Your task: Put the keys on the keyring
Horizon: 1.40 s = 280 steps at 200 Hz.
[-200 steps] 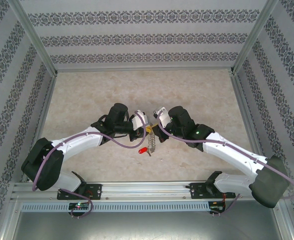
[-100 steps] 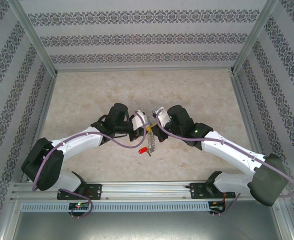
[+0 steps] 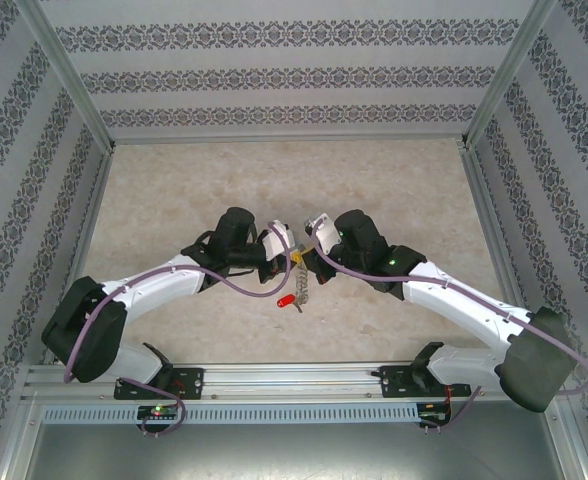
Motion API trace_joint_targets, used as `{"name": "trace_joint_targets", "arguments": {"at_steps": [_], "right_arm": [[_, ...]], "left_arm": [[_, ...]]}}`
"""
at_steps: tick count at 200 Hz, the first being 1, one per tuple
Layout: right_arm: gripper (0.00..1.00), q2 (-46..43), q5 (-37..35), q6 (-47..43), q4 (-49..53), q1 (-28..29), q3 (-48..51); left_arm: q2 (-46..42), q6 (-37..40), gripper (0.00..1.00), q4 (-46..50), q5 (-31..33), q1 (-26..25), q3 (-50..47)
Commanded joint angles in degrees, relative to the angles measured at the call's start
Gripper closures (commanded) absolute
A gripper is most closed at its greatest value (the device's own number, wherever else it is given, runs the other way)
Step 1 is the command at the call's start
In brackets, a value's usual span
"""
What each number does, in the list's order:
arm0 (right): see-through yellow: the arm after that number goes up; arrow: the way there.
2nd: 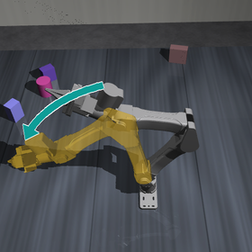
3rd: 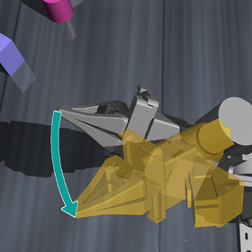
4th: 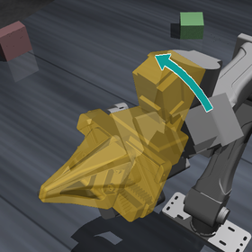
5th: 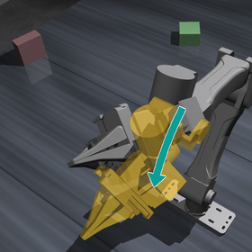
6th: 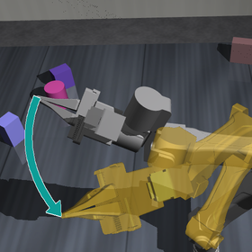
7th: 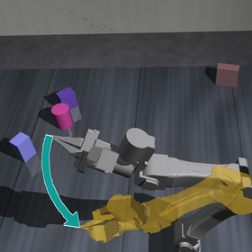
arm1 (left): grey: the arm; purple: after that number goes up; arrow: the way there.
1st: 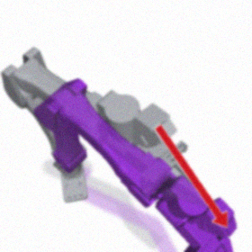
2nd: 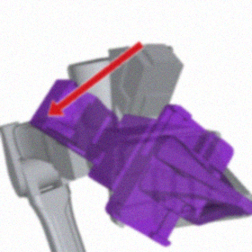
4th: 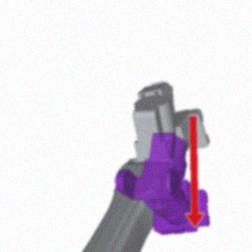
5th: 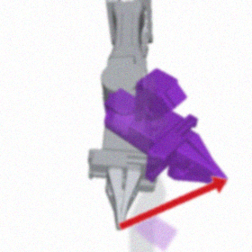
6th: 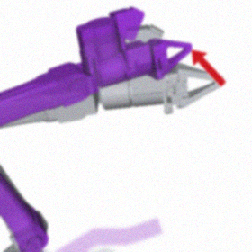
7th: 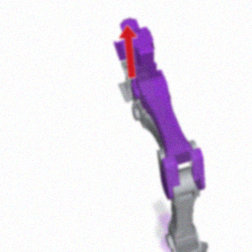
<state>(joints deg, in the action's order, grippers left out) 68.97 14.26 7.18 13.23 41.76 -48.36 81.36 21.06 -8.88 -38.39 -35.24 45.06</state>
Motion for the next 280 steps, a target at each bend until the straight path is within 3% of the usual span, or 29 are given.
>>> {"name": "trace_joint_targets", "arguments": {"at_steps": [1, 77, 193, 280], "right_arm": [[1.00, 0.1, 0.0, 0.3, 1.3, 0.0, -1.4], [1.00, -1.9, -6.4, 2.4, -0.5, 0.2, 1.4], [1.00, -2.6, -2.6, 3.4, -3.9, -1.5, 3.1], [1.00, -2.7, -3.5, 3.4, -4.0, -2.0, 3.2]], "left_arm": [[-2.6, -1.4, 1.00, -6.8, -0.4, -0.6, -1.0], [-2.7, -3.5, 1.00, -9.8, 0.6, -0.6, -3.0], [-1.9, -7.4, 1.00, -8.7, 2.5, -0.6, -2.7], [-1.5, -8.5, 1.00, -8.9, 3.9, -0.5, -2.4]]}}
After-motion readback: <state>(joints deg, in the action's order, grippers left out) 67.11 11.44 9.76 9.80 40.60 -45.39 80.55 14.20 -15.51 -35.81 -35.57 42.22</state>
